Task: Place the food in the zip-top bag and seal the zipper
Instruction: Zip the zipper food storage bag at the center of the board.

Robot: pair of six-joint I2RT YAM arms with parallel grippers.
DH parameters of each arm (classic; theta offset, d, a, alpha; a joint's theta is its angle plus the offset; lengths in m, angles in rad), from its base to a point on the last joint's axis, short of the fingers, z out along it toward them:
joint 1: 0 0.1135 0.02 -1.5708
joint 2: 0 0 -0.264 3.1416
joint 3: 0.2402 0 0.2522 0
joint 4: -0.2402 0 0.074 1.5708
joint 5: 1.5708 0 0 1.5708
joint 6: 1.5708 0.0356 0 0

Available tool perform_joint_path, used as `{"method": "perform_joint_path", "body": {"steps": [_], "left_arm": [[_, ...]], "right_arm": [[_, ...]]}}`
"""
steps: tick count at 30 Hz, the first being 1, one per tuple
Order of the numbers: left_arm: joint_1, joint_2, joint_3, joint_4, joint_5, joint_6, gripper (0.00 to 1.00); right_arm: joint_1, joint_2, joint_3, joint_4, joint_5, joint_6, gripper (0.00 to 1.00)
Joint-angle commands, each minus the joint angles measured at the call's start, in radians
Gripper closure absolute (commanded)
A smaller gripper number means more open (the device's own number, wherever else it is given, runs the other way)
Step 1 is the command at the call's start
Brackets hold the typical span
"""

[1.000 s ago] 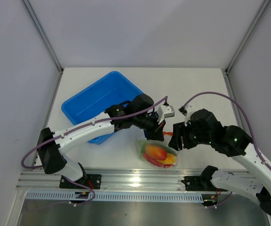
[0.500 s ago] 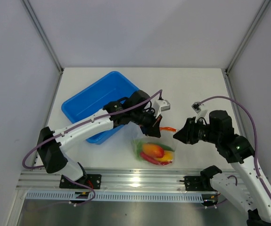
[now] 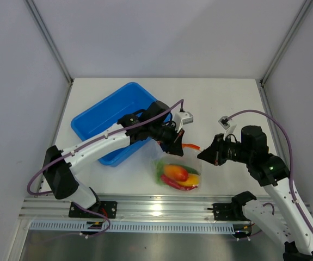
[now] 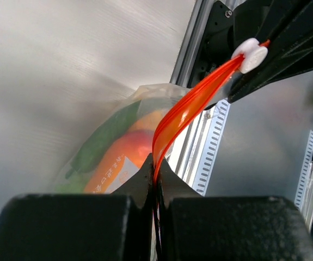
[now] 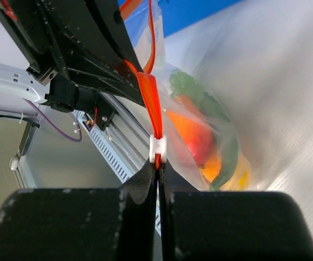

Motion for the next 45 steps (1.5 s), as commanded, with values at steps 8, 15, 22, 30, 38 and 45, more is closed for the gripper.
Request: {"method": "perform_joint_path", "body": {"steps": [8,15,22,30,38,45], "left_arm": [[0.015,-0.1,-0.018,0.13,0.112,0.037,0.24],[0.022,-0.099,0.083,0.161,0.268,0.108,0.0],[0.023,0.037,0.25,0.063,0.325,0.108,0.14],[0.023,0.131,0.295,0.076,0.437,0.022,0.41],[0.023,0.151,0.309,0.047,0.448,0.035,0.44],[0.022,0.153,0.275,0.026,0.425,0.045,0.47]], "right_arm": [[-0.031,0.045,0.021,0.038,-0.09,-0.066,1.0],[-0.046,0.112,0.102,-0.05,-0.215,-0.159,1.0],[-0.051,0.131,0.128,-0.067,-0.268,-0.175,1.0],[-0.051,0.128,0.131,-0.07,-0.29,-0.178,1.0],[-0.052,0.125,0.127,-0.073,-0.288,-0.187,1.0],[-0.056,0.12,0.125,-0.076,-0.291,-0.19,1.0]]}}
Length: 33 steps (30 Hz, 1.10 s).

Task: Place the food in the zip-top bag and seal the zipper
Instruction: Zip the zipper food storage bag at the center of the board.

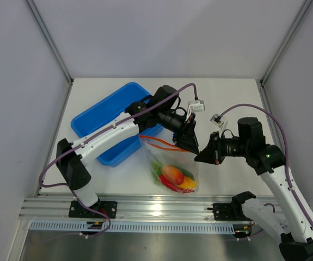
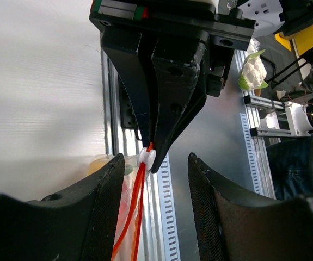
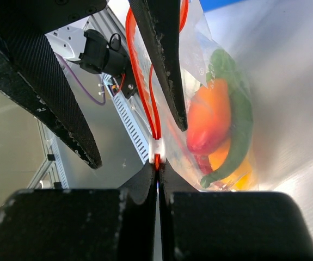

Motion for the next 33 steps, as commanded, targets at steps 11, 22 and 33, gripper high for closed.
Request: {"method": "perform_joint_path", "body": {"steps": [11,22,33], "left_arm": [[0.003,0.02,0.004,-0.012,-0.021,0.002,0.37],[0.003,0.023,-0.001,-0.041,-0.001,0.028,0.6],[0.005,-0.003,-0.067,0.006,0.029,-0.016,0.99]], "right_arm": [[-0.004,-0.003,0.038,0.014,-0.05,-0.015,1.0],[-0.004,0.002,0.041,0.012,-0.039,-0.012,1.0],[-0.004,-0.001,0.038,0.004,-0.028,-0.006,1.0]]}}
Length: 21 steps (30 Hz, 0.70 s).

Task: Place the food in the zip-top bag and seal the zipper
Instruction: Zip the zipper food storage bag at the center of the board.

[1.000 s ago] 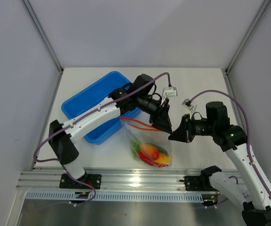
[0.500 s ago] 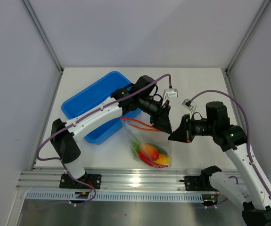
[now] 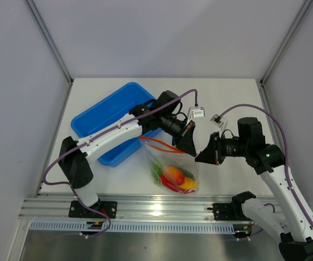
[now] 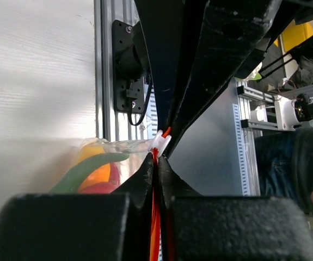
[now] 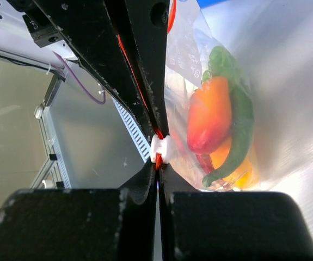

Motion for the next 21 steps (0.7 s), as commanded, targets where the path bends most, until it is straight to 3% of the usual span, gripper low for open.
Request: {"method": "perform_joint_path", "body": {"steps": [1,5,8,12,21], "left_arm": [[0.005,-0.028,-0.015,0.049,0.023,-0.015,0.99],[0.005,-0.03,-0.02,0.069,0.035,-0.033,0.97],[0.005,-0.041,-0.024,0.089,0.041,-0.039,0.73],[0.005,-0.042,-0.014,0.106,0.044,-0.045,0.64],[0.006,-0.041,-0.006,0.127,0.052,-0.064,0.65]], "right_arm": [[-0.001,-0.003,0.038,0.013,-0.028,-0.007,1.0],[-0.003,-0.002,0.038,0.012,-0.034,-0.01,1.0],[-0.003,-0.003,0.038,0.013,-0.04,-0.01,1.0],[-0.003,-0.002,0.035,0.016,-0.049,-0.01,1.0],[-0.003,-0.011,0.031,0.013,-0.051,-0.01,1.0]]}}
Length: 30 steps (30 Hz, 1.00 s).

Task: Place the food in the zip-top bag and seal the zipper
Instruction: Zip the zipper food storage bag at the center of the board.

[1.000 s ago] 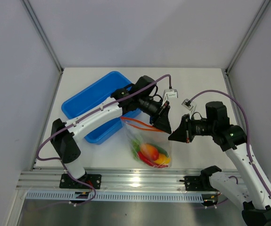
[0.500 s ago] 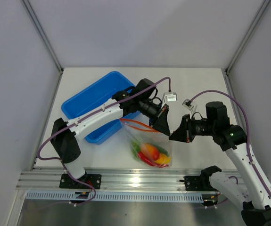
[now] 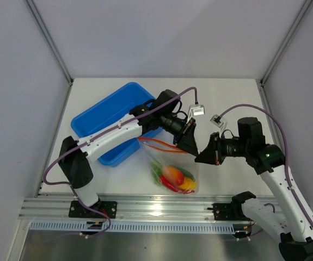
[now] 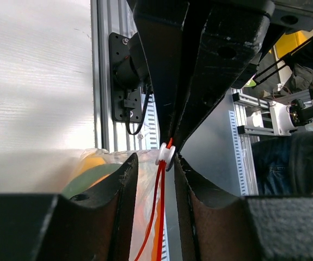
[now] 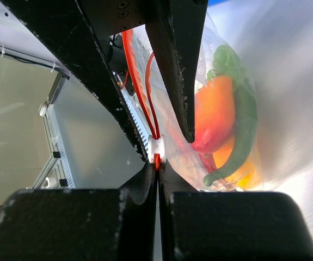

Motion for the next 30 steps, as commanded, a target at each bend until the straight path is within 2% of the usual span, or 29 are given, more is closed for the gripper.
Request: {"method": "perform_joint_path", "body": {"steps": [1,12,15,19,26,30], "left_arm": [[0.004,-0.038,0.014,0.04,0.026,-0.015,0.66],[0.007,-0.025,0.032,0.053,0.043,-0.03,0.77],[0.009,-0.019,0.035,0.048,0.05,-0.029,0.83],[0.011,-0.016,0.037,0.048,0.061,-0.035,0.99],[0.015,-0.019,0.026,0.036,0.052,-0.03,0.99],[0.015,-0.021,0.023,0.026,0.031,-0.029,0.99]], "right_arm": [[-0.001,-0.011,0.03,0.02,-0.032,-0.011,1.0],[0.0,-0.01,0.021,0.03,-0.038,-0.005,1.0],[-0.001,-0.01,0.021,0.03,-0.038,-0.005,1.0],[0.0,-0.01,0.025,0.023,-0.026,-0.005,1.0],[0.0,-0.008,0.047,0.017,0.014,0.001,1.0],[-0.001,-0.007,0.057,0.018,0.011,0.007,0.89]]}}
